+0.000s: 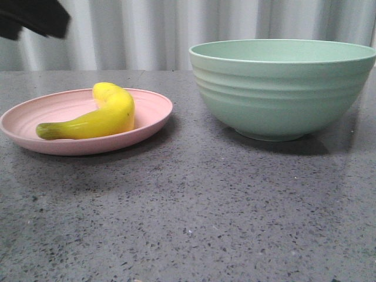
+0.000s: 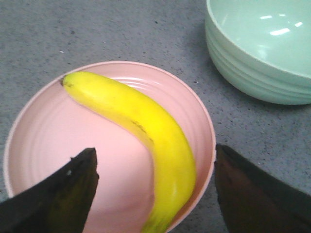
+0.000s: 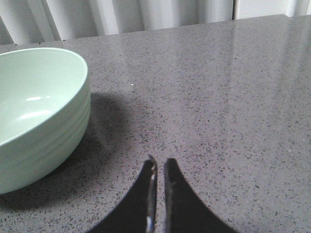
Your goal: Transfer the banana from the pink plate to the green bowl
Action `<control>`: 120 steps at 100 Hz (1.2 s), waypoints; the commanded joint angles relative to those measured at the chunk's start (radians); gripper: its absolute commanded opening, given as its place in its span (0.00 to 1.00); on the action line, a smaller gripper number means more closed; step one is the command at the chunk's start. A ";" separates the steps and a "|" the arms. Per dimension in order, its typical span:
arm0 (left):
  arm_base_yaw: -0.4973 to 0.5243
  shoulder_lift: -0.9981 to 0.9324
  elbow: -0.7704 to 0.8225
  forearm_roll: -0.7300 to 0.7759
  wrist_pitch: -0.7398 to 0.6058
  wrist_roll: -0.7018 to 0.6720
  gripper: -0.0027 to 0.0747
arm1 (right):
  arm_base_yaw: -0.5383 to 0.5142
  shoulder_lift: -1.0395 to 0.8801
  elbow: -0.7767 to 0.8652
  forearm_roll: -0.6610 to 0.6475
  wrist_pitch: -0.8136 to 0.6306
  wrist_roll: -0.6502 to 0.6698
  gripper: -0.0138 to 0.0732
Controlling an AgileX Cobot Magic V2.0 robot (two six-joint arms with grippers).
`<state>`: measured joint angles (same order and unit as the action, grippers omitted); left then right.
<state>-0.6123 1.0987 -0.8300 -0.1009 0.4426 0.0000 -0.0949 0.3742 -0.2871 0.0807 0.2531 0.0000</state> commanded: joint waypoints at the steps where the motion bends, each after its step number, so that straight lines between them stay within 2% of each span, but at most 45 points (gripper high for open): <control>1: -0.030 0.030 -0.054 -0.035 -0.055 0.000 0.63 | -0.008 0.013 -0.028 0.002 -0.082 0.000 0.10; 53: -0.053 0.268 -0.124 -0.053 -0.018 0.000 0.63 | -0.008 0.013 -0.028 0.002 -0.084 0.000 0.10; 120: -0.053 0.320 -0.126 -0.041 -0.073 0.000 0.63 | -0.006 0.013 -0.028 0.002 -0.084 0.000 0.10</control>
<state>-0.6567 1.4429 -0.9233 -0.1383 0.4313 0.0000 -0.0949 0.3742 -0.2871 0.0807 0.2531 0.0000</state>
